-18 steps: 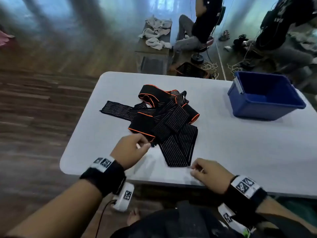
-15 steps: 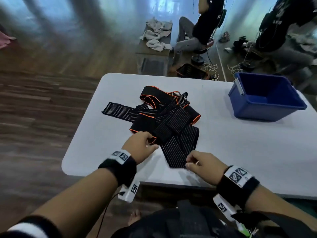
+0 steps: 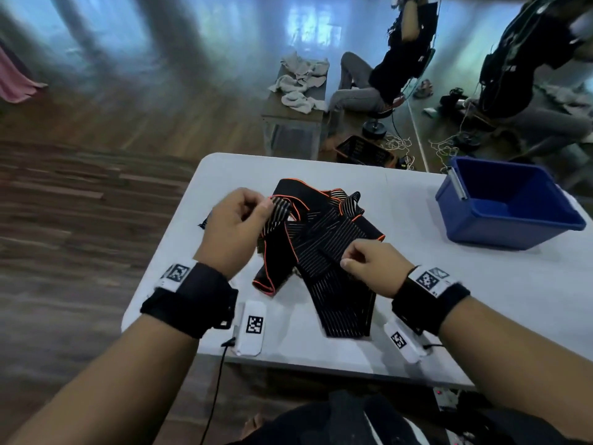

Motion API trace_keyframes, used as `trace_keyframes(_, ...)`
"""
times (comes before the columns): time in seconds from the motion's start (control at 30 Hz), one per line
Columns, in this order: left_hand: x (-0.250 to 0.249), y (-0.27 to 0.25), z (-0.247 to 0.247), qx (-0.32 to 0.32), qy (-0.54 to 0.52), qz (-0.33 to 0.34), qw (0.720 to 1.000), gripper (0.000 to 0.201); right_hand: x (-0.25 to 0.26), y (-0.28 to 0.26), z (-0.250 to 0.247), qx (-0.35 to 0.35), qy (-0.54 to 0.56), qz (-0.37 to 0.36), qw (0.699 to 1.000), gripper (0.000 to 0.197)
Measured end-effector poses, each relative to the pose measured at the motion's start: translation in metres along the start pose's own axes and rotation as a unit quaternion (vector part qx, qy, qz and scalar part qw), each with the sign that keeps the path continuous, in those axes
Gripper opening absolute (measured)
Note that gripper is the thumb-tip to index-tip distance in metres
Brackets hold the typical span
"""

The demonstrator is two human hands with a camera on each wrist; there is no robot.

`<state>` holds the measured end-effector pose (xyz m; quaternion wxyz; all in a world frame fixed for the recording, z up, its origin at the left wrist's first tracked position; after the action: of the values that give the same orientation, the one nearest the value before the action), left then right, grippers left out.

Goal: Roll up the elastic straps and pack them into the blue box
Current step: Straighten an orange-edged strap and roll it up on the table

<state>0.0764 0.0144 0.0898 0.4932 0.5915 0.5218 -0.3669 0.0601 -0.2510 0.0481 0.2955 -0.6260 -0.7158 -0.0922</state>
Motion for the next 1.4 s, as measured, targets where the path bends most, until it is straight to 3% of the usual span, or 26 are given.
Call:
trace_keyframes(0.13,-0.026,0.003,-0.025,-0.031,-0.066,0.019,0.997,0.013,0.012,0.045,-0.018,-0.034,-0.004,0.009,0.999,0.011)
trace_keyframes(0.33,-0.031,-0.002,-0.035,-0.032,-0.118,-0.001,0.993,0.016,-0.008,0.115,-0.037,-0.056,-0.027,0.087,0.994,0.008)
trace_keyframes(0.53,-0.022,-0.006,-0.035,-0.023,-0.104,-0.015,0.994,0.021,-0.034,0.158,-0.031,-0.018,-0.068,0.139,0.988,0.04)
trace_keyframes(0.67,-0.018,-0.012,-0.031,0.006,-0.069,-0.014,0.998,0.032,-0.035,0.169,-0.021,0.001,-0.045,0.15,0.988,0.025)
trace_keyframes(0.77,-0.019,-0.012,-0.024,0.043,-0.014,-0.015,0.999,0.033,-0.035,0.17,-0.027,-0.045,0.007,0.152,0.987,0.016)
trace_keyframes(0.9,-0.042,0.008,-0.018,0.047,0.029,-0.018,0.998,0.033,-0.02,0.155,-0.063,-0.161,0.104,0.117,0.975,0.009)
trace_keyframes(1.0,-0.078,0.038,-0.015,0.041,0.031,-0.001,0.999,0.028,-0.002,0.143,-0.108,-0.219,0.176,0.06,0.958,0.017)
trace_keyframes(1.23,-0.179,0.099,0.015,0.08,0.031,0.027,0.996,0.028,0.064,0.087,-0.216,-0.256,0.279,-0.102,0.92,0.011)
trace_keyframes(1.4,-0.233,0.123,0.047,0.05,0.018,0.036,0.998,0.025,0.087,0.041,-0.275,-0.25,0.34,-0.18,0.888,0.016)
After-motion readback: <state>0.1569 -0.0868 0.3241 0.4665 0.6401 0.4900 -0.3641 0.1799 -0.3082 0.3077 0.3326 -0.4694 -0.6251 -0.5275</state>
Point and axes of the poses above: each hand's wrist, its own y-axis towards the middle knuckle, its own z-axis out of the palm, x = y × z, the point moved 2 cm from there along y, towards the middle knuckle, and after that the axes turned 2 degrees about x, right-handed, at the moved point
